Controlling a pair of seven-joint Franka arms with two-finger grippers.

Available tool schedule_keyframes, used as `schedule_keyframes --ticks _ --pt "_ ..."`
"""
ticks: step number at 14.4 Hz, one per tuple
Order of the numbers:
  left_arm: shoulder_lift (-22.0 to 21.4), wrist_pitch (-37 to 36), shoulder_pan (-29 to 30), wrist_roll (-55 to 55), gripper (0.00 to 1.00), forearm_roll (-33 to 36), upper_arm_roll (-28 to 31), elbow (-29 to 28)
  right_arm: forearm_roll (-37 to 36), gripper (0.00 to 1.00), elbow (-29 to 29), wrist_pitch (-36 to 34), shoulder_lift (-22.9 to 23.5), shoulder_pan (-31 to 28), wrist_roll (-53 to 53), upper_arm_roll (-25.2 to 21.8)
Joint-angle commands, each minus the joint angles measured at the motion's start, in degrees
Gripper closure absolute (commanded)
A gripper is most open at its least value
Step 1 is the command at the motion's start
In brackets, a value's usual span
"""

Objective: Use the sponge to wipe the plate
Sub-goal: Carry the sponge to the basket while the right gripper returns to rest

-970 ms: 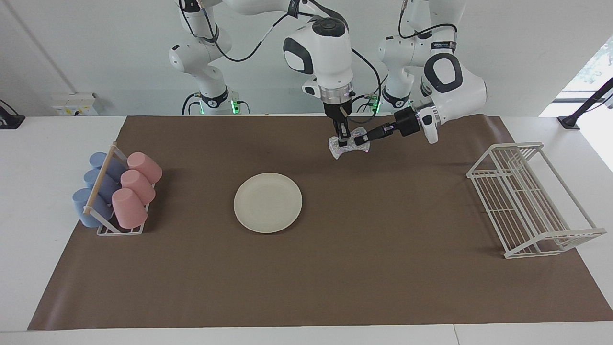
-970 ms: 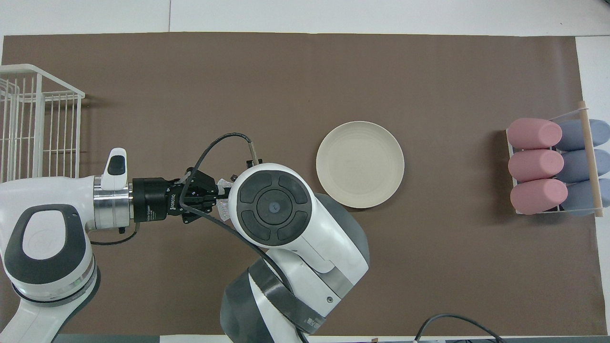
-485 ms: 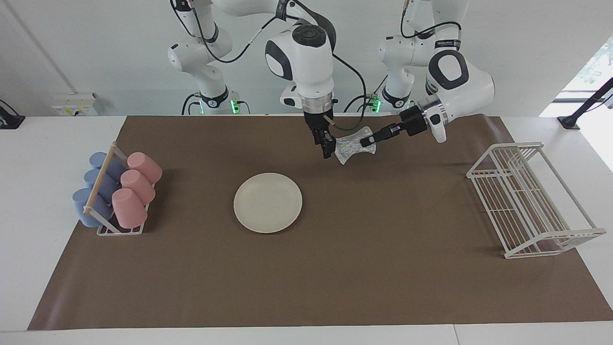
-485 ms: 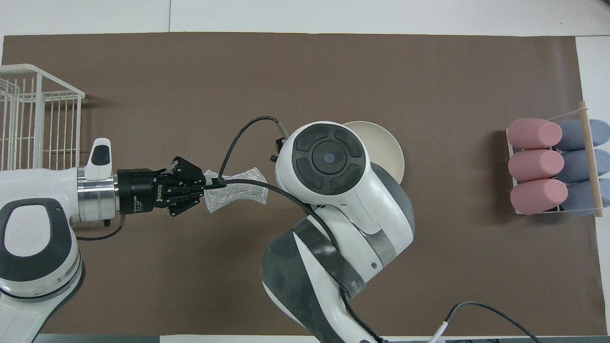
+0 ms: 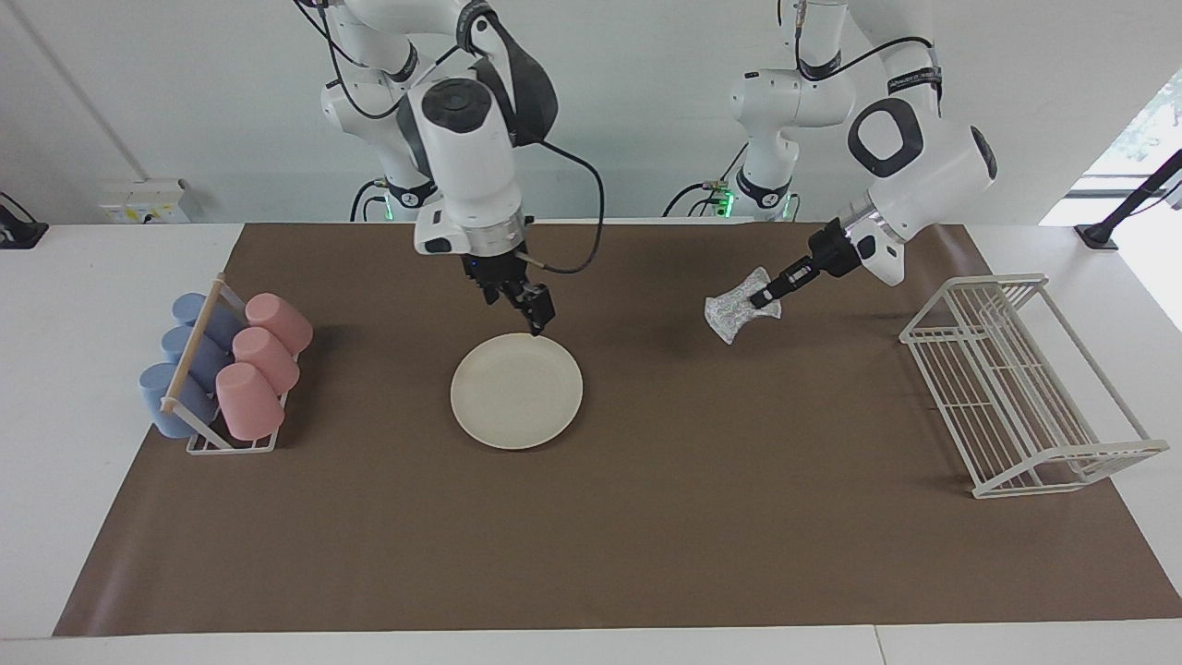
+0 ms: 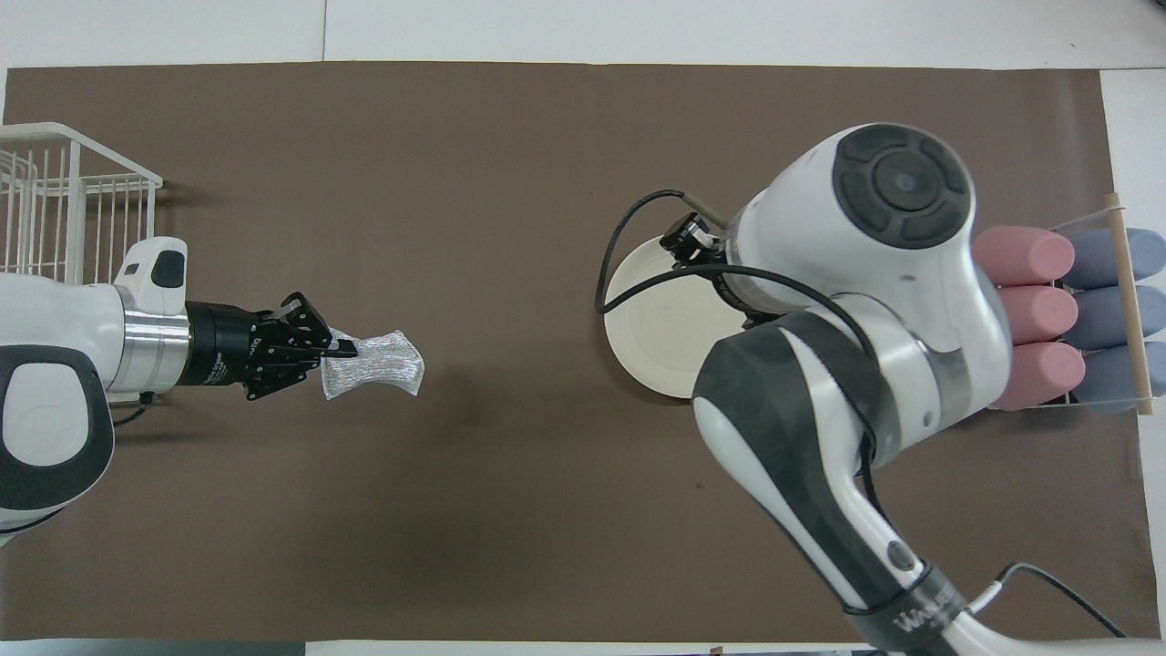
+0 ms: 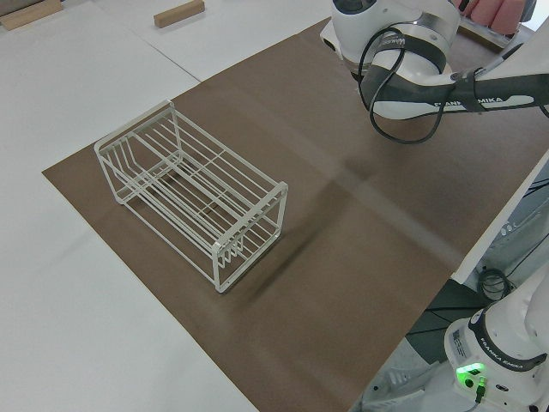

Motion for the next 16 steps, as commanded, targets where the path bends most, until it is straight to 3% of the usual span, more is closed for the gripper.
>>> schedule_keyframes --ticks 1,5,7,9,12,14,16 --pt "4.8 -9.1 1.2 -6.4 1.0 16.5 -0.3 10.3 -0.7 0.0 -1.8 -2.2 -2.9 -5.3 -15.4 0.8" --pt "12.0 -25.5 0.9 -8.0 1.0 37.1 -0.5 28.3 -0.7 0.0 -1.6 -6.0 -5.3 -14.0 -36.5 0.7" --pt "12.8 -28.7 0.1 -8.0 1.0 45.7 -0.5 31.3 -0.7 0.0 -1.3 -8.9 -6.1 -17.9 -46.7 0.7" --pt "12.9 -28.9 -3.0 -8.0 1.0 59.2 -0.8 32.3 -2.0 0.0 1.8 -15.2 -6.3 -21.3 -57.2 0.6" --pt "15.2 -28.2 -4.9 -7.9 1.0 76.2 -1.0 32.5 -7.0 0.0 3.8 -17.4 -6.7 -22.5 -63.0 0.7" --pt "15.8 -26.3 -5.0 -8.0 1.0 83.0 -1.1 31.6 -7.2 0.0 4.1 -18.3 -6.8 -20.8 -63.0 -0.9" --pt "15.6 -22.5 -4.5 -8.1 1.0 90.0 -1.1 25.8 -7.1 0.0 4.6 -17.5 -6.8 -18.2 -63.0 -2.3"
